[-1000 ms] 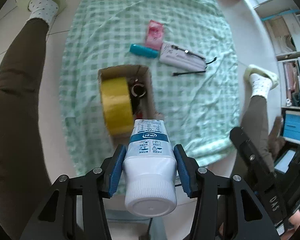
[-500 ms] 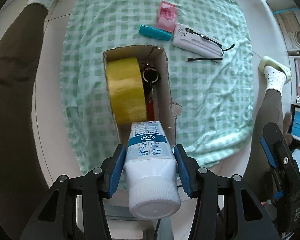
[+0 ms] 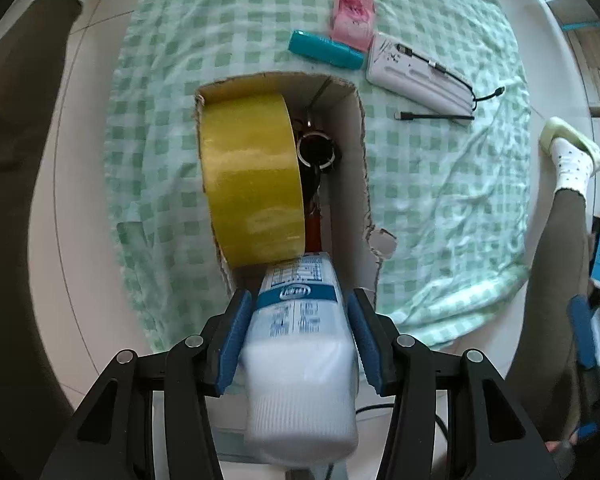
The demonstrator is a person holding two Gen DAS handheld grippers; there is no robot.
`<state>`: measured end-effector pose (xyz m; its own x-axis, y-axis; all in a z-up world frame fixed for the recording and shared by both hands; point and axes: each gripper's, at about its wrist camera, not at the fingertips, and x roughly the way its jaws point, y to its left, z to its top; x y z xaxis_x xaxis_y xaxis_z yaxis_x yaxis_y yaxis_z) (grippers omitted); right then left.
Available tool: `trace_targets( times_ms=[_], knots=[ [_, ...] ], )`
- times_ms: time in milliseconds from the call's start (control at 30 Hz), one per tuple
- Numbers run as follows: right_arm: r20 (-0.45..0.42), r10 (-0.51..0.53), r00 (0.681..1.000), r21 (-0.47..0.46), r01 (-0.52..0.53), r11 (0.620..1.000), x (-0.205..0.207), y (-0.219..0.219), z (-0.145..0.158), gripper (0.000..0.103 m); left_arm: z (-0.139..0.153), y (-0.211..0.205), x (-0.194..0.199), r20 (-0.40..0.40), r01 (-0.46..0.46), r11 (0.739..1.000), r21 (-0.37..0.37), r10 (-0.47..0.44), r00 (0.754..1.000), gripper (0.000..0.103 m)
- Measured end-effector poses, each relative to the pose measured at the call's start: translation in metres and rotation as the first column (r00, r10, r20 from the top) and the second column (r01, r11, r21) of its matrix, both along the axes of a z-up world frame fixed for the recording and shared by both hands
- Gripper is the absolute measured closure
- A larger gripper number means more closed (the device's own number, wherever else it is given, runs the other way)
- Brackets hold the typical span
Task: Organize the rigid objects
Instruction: 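Lower the white bottle into the box and open the left gripper, then move the right gripper to the teal cylinder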
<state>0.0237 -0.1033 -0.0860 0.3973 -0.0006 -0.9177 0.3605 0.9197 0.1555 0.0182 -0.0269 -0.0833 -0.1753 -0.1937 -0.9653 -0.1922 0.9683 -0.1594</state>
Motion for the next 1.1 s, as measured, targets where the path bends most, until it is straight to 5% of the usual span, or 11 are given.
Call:
trace_targets(
  times_ms=[133,367,433,567,667,800,900,1000,1100],
  knots=[
    [0.107,0.045,0.993,-0.040,-0.041,0.998,0.002,0.002,0.013,0.009,-0.013,0.005,-0.001,-0.002,-0.012,0.999,-0.030,0.012,1.000,0.055],
    [0.261,0.234,0.937,-0.146,-0.201,0.969,0.022,0.007,0.039,0.002,-0.012,0.011,0.008,-0.002,0.006,0.997,-0.082,-0.007,1.000,0.055],
    [0.238,0.302,0.923,-0.213,-0.254,0.943,0.037,0.009,0.041,0.002,0.000,0.015,0.014,0.026,0.010,0.992,-0.125,-0.007,1.000,0.052],
    [0.136,0.419,0.898,-0.318,-0.360,0.877,0.063,0.015,0.035,0.002,0.037,0.032,0.028,0.150,-0.004,0.989,-0.145,0.026,0.988,0.017],
    [0.029,0.498,0.867,-0.362,-0.455,0.813,0.078,0.018,0.022,0.002,0.057,0.044,0.038,0.222,-0.005,0.992,-0.125,0.033,0.974,0.017],
    [-0.180,0.636,0.751,-0.380,-0.649,0.659,0.092,0.032,-0.007,0.004,0.068,0.056,0.045,0.296,0.027,0.999,-0.045,-0.013,0.955,0.017],
    [-0.348,0.719,0.601,-0.325,-0.797,0.509,0.098,0.046,-0.040,0.039,0.065,0.064,0.043,0.317,0.025,1.000,0.017,-0.029,0.948,0.017],
    [-0.438,0.781,0.445,-0.222,-0.895,0.386,0.103,0.055,-0.072,0.046,0.057,0.077,0.041,0.304,-0.032,0.999,-0.043,0.043,0.952,0.017],
    [-0.478,0.808,0.344,-0.136,-0.938,0.319,0.114,0.064,-0.099,0.046,0.059,0.087,0.044,0.312,-0.117,0.986,-0.117,0.148,0.938,0.017]
  ],
)
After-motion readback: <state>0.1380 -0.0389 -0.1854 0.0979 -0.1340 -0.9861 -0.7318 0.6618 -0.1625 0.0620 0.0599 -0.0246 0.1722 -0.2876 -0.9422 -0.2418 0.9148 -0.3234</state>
